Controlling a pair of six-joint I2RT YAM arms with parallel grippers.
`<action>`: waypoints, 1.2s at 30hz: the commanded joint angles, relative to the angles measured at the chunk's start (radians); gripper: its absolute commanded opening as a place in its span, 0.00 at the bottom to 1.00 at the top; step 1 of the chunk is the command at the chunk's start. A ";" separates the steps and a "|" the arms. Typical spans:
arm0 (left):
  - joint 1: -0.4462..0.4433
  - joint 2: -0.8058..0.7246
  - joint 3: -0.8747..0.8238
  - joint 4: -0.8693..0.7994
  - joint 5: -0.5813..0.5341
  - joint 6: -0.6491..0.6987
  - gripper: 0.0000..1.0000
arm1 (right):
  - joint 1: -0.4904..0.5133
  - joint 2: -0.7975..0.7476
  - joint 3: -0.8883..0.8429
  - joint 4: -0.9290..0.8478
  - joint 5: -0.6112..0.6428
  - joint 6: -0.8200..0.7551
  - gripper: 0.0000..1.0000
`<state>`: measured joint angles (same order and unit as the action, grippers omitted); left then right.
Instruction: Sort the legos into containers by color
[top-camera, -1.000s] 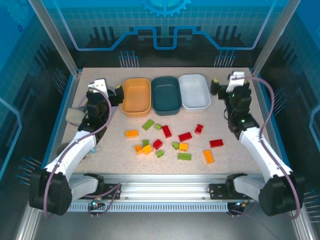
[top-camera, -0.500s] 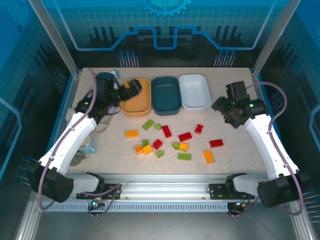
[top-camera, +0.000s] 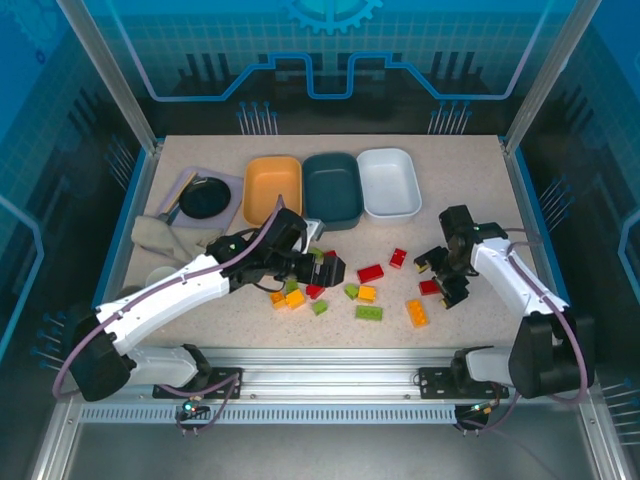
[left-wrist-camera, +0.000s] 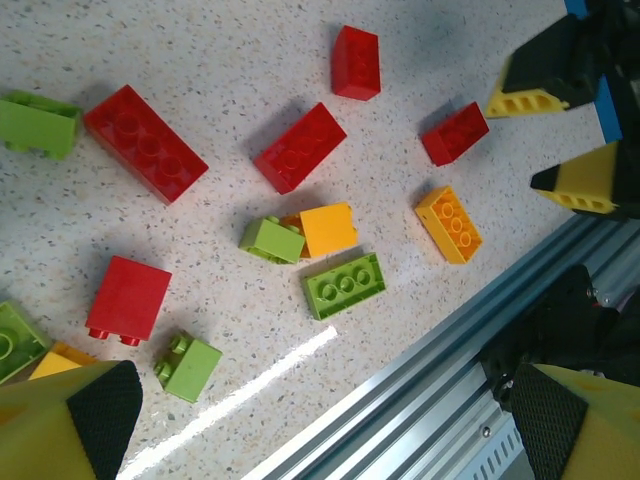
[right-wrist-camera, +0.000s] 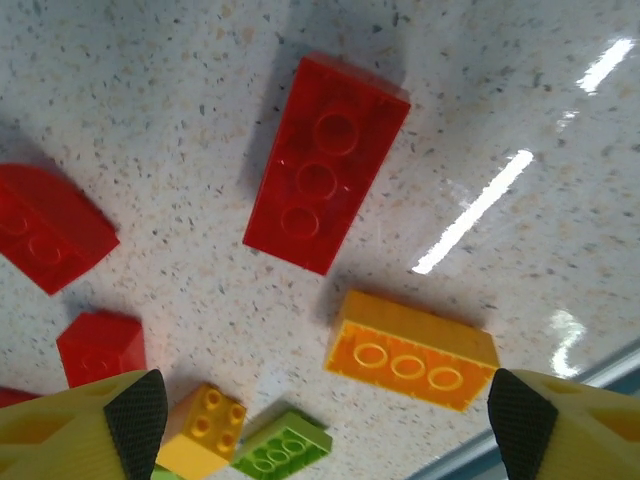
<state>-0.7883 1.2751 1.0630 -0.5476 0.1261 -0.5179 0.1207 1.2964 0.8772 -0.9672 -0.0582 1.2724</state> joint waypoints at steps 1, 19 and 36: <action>-0.017 -0.019 -0.005 0.036 0.000 -0.005 0.99 | -0.032 0.021 -0.033 0.074 -0.043 0.023 0.86; -0.032 -0.003 0.012 0.046 -0.005 -0.018 0.99 | -0.154 0.157 -0.134 0.283 -0.093 -0.051 0.64; -0.036 0.005 0.044 0.034 -0.030 -0.048 0.99 | -0.063 0.099 -0.023 0.189 0.060 -0.121 0.32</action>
<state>-0.8165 1.2755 1.0641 -0.5114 0.1184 -0.5365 -0.0017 1.4631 0.7719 -0.7124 -0.0856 1.1992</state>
